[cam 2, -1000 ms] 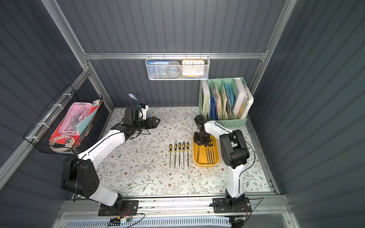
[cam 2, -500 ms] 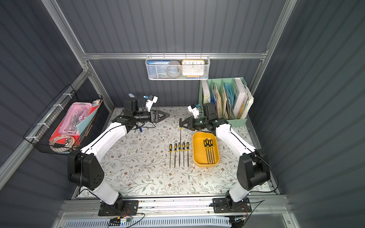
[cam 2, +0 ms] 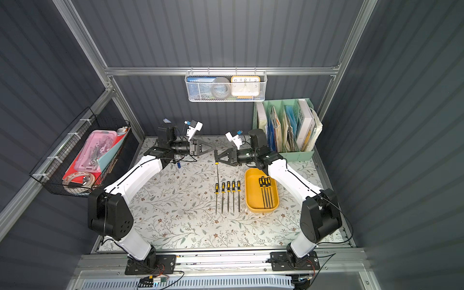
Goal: Take the file tool out of the storage box
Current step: Pick up the file tool from the storage box.
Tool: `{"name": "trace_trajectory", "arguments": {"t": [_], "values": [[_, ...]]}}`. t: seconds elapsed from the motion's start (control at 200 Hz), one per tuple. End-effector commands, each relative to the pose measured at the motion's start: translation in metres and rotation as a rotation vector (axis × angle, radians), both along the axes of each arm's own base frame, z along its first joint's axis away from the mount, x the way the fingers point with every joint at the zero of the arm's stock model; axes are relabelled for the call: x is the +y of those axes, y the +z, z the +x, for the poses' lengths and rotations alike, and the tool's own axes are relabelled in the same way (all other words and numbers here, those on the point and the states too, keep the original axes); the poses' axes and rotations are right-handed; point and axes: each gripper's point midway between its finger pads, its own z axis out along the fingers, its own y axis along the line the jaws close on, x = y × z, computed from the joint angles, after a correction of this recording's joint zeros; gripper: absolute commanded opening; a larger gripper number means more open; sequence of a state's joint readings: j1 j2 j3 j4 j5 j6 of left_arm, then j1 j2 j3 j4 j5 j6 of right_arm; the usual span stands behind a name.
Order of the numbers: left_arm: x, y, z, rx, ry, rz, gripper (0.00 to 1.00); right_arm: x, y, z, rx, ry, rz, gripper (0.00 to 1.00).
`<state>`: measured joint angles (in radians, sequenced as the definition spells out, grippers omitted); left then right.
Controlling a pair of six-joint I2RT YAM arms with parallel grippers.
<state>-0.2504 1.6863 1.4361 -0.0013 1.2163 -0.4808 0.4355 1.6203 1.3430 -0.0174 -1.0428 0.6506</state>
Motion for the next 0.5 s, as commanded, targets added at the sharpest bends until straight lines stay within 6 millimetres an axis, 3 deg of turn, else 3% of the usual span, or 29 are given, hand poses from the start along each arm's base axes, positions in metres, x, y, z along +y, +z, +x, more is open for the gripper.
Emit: {"name": "trace_trajectory", "arguments": {"t": [0.0, 0.335, 0.495], "values": [[0.0002, -0.0008, -0.0110, 0.011, -0.042, -0.020, 0.62, 0.0088, 0.0206, 0.0011, -0.041, 0.026, 0.061, 0.00], [0.0004, -0.0030, -0.0151, 0.024, -0.056, -0.029, 0.52, 0.0178, 0.0236, 0.0033, -0.031, 0.039, 0.098, 0.00], [0.0006, -0.0041, -0.0149, 0.024, -0.052, -0.027, 0.27, 0.0187, 0.0197, 0.0059, -0.023, 0.030, 0.095, 0.00]]}}
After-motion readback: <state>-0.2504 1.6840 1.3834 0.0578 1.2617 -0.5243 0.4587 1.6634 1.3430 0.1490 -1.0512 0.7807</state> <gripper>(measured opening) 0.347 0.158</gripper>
